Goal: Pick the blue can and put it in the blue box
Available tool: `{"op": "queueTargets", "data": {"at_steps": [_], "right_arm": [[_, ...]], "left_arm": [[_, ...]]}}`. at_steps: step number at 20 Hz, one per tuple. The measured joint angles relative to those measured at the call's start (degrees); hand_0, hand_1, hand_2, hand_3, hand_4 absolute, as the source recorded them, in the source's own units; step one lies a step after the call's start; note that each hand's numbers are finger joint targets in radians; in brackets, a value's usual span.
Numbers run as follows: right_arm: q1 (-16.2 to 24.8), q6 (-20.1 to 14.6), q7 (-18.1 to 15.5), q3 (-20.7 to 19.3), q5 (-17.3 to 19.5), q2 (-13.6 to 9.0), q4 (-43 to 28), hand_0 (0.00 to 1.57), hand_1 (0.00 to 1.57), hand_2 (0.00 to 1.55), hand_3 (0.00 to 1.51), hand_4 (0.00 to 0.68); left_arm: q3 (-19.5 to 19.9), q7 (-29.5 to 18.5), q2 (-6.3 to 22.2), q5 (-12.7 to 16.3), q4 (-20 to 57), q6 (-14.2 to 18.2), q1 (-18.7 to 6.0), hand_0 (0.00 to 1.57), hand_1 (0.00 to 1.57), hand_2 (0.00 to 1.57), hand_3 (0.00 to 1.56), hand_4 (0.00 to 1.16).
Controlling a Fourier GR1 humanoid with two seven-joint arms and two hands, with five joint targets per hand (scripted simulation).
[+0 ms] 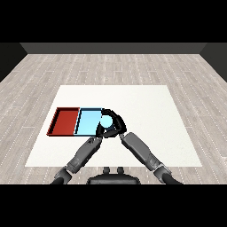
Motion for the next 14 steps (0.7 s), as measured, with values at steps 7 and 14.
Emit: {"op": "queueTargets", "data": {"at_steps": [7, 14], "right_arm": [[1.9, 2.1, 2.5, -2.8, 1.6, 0.2, -2.8, 0.00, 0.00, 0.00, 0.00, 0.000], [5.7, 4.9, 4.0, -6.1, 2.2, -0.5, -7.6, 0.00, 0.00, 0.00, 0.00, 0.000]], "left_arm": [[-0.8, 0.6, -0.2, -0.9, -0.1, 1.8, 0.0, 1.57, 1.57, 1.57, 1.50, 1.13], [1.5, -1.3, 0.1, -2.5, 3.4, 0.5, -0.7, 1.57, 1.57, 1.57, 1.50, 1.13]]}}
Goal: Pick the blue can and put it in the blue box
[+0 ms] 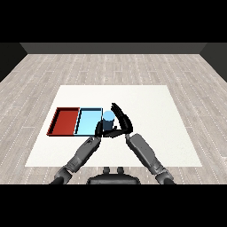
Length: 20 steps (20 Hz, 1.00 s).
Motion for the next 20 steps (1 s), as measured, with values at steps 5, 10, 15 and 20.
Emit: {"op": "queueTargets", "data": {"at_steps": [5, 10, 15, 20], "right_arm": [[5.4, 1.8, 1.8, -2.4, 0.3, -2.4, -7.8, 0.00, 0.00, 0.00, 0.00, 0.000], [12.6, 2.9, 1.4, -5.3, -0.6, -5.1, -16.2, 0.00, 0.00, 0.00, 0.00, 0.000], [17.7, 4.3, 1.5, -10.6, -3.4, -7.8, -23.2, 0.00, 0.00, 0.00, 0.00, 0.000], [21.1, 5.4, 0.7, -16.4, -5.3, -10.4, -25.2, 0.00, 0.00, 0.00, 0.00, 0.000]], "left_arm": [[1.9, 1.1, 0.5, -1.7, -0.4, -0.4, 0.0, 1.57, 1.57, 1.57, 1.49, 1.12], [2.6, 1.9, 1.1, -3.4, -0.1, 0.2, -0.4, 1.57, 1.57, 1.57, 1.49, 1.13], [4.5, 4.3, 2.4, -5.0, -0.8, 0.6, -0.4, 1.57, 1.57, 1.57, 1.51, 1.13], [8.0, 6.2, 6.6, -5.6, 2.0, -0.2, -1.2, 1.57, 1.57, 1.57, 1.49, 1.13]]}}
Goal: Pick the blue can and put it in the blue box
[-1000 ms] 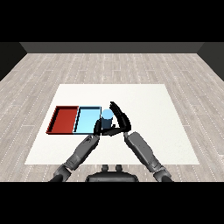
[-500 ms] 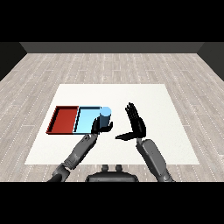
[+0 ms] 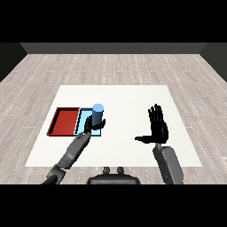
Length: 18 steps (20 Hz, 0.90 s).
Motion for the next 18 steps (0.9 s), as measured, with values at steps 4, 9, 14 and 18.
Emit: {"op": "queueTargets", "data": {"at_steps": [4, 9, 14, 18], "right_arm": [[2.0, 0.8, -0.8, -1.6, -0.1, -0.6, 0.4, 0.00, 0.00, 0.00, 0.00, 0.000], [1.2, 0.3, -0.3, -2.9, 0.3, -0.3, 1.0, 0.00, 0.00, 0.00, 0.00, 0.000], [1.2, 0.5, -0.8, -3.4, 1.0, 0.3, 3.5, 0.00, 0.00, 0.00, 0.00, 0.000], [-0.2, 0.9, -2.0, -4.4, 0.7, 1.3, 7.6, 0.00, 0.00, 0.00, 0.00, 0.000]], "left_arm": [[4.7, 2.8, 4.3, 1.4, 5.9, -1.9, -2.8, 1.57, 1.57, 1.57, 1.51, 1.08], [8.5, 4.8, 8.3, 1.5, 15.4, -4.7, -5.7, 1.57, 1.57, 1.57, 1.50, 1.06], [10.1, 7.3, 8.6, -0.7, 27.9, -3.5, -12.2, 1.57, 1.57, 1.54, 1.40, 0.99], [9.6, 9.8, 7.8, -2.9, 35.8, -2.8, -15.0, 1.56, 1.56, 1.47, 1.29, 0.97]]}}
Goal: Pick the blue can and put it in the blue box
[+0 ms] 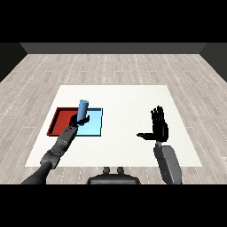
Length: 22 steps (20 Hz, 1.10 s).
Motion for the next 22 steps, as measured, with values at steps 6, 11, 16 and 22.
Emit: {"op": "queueTargets", "data": {"at_steps": [6, 11, 16, 22], "right_arm": [[-1.9, 1.5, -0.9, -1.9, -0.7, 0.1, 4.7, 0.00, 0.00, 0.00, 0.00, 0.000], [-1.5, 3.8, -3.6, -2.9, -1.4, 0.4, 7.5, 0.00, 0.00, 0.00, 0.00, 0.000], [-1.5, 3.6, -2.3, -3.2, -1.6, 0.2, 5.8, 0.00, 0.00, 0.00, 0.00, 0.000], [-0.4, 4.1, -1.8, -3.1, -2.1, 0.7, 4.0, 0.00, 0.00, 0.00, 0.00, 0.000]], "left_arm": [[-1.5, 3.7, -2.8, -3.2, 7.6, 0.8, -3.0, 1.53, 1.53, 1.45, 0.73, 0.87], [-1.3, 4.8, -3.4, -3.8, 9.4, -1.4, -3.8, 1.57, 1.57, 1.49, 0.00, 0.63], [-2.1, 6.6, -3.3, -5.3, 10.1, -3.0, -4.4, 0.00, 0.00, 0.00, 0.00, 0.00], [-1.3, 5.7, -4.4, -5.4, 9.9, 1.7, -4.0, 0.00, 0.00, 0.00, 0.00, 0.00]]}}
